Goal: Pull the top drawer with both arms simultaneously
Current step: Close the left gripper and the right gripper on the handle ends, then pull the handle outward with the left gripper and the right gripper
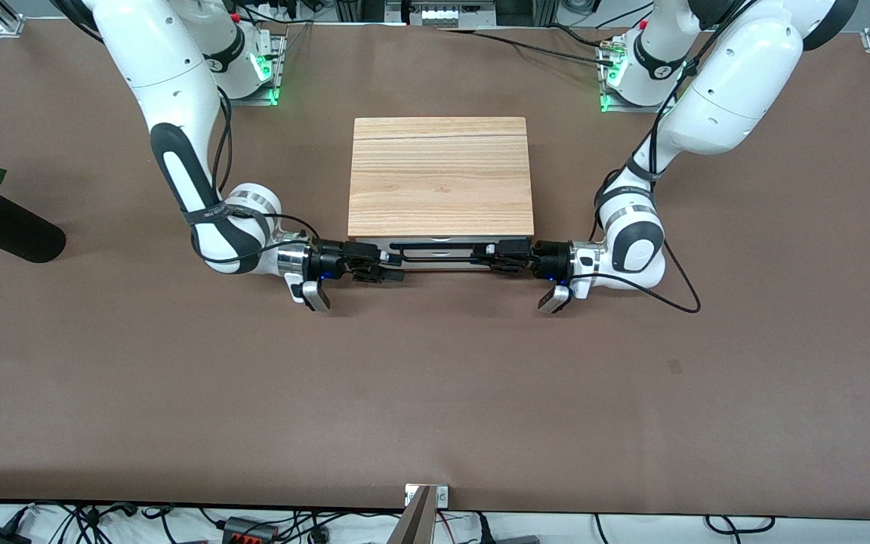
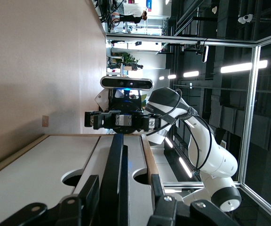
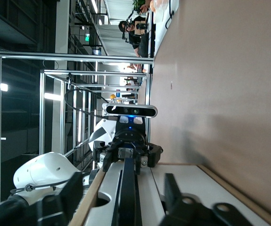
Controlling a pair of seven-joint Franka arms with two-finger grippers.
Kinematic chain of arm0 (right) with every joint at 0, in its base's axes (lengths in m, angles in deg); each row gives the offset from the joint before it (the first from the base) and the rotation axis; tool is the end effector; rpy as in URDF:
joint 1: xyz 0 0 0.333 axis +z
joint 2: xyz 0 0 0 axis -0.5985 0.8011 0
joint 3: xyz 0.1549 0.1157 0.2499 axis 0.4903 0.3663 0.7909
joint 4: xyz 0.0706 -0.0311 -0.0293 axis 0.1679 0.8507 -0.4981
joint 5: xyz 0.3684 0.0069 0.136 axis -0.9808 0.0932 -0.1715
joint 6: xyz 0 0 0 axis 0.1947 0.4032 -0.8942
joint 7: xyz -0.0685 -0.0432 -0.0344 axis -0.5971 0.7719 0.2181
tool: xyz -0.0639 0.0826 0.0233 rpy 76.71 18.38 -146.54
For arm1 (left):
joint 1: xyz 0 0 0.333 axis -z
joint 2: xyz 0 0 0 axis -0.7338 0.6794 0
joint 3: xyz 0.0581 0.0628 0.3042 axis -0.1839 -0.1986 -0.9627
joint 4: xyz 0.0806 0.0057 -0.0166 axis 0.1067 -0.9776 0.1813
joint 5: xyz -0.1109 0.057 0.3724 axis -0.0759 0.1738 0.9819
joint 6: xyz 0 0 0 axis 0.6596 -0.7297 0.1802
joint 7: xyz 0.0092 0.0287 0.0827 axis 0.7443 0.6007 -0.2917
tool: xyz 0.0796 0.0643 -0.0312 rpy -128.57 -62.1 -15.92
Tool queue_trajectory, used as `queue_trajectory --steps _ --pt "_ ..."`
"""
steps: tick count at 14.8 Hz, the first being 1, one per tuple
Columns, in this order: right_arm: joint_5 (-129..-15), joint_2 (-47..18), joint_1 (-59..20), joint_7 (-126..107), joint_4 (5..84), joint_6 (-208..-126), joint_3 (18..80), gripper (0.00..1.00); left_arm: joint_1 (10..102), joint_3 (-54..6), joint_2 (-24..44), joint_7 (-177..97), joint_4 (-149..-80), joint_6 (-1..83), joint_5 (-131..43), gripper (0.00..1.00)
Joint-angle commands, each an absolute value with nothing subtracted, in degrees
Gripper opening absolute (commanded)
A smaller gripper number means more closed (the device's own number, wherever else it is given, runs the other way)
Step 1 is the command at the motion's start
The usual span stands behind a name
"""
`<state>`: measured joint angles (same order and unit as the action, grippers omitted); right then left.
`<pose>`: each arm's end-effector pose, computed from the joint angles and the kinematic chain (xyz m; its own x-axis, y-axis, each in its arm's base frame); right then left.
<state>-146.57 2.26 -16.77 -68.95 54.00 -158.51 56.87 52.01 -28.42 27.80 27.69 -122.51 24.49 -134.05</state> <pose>0.5497 0.3022 0.1575 0.9949 -0.0887 0.0471 0.0436 -0.0407 -0.9982 0.5518 -0.2689 0.1487 0.9991 -0.0351 -0.0256 0.0280 0.0716 0.9970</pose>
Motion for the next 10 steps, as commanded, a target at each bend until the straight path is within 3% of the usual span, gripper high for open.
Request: queue_trajectory --steps 1,6,8,10 --pt "-148.10 1.73 -16.02 -70.68 54.95 -159.25 57.11 0.68 51.16 -27.56 27.45 29.41 -123.84 24.00 -135.90 0.30" --pt "-147.92 1.99 -14.97 -70.07 55.30 -159.25 57.11 0.38 51.34 -27.64 27.98 29.76 -123.58 24.52 -136.61 0.11" --pt "-147.57 1.99 -15.14 -69.89 55.22 -158.73 57.03 0.16 51.42 -27.64 28.07 29.76 -123.32 24.70 -136.61 0.11" --pt "-147.57 2.08 -14.97 -69.98 55.21 -158.99 57.03 0.11 51.34 -27.73 28.68 29.85 -122.88 24.70 -136.69 0.10"
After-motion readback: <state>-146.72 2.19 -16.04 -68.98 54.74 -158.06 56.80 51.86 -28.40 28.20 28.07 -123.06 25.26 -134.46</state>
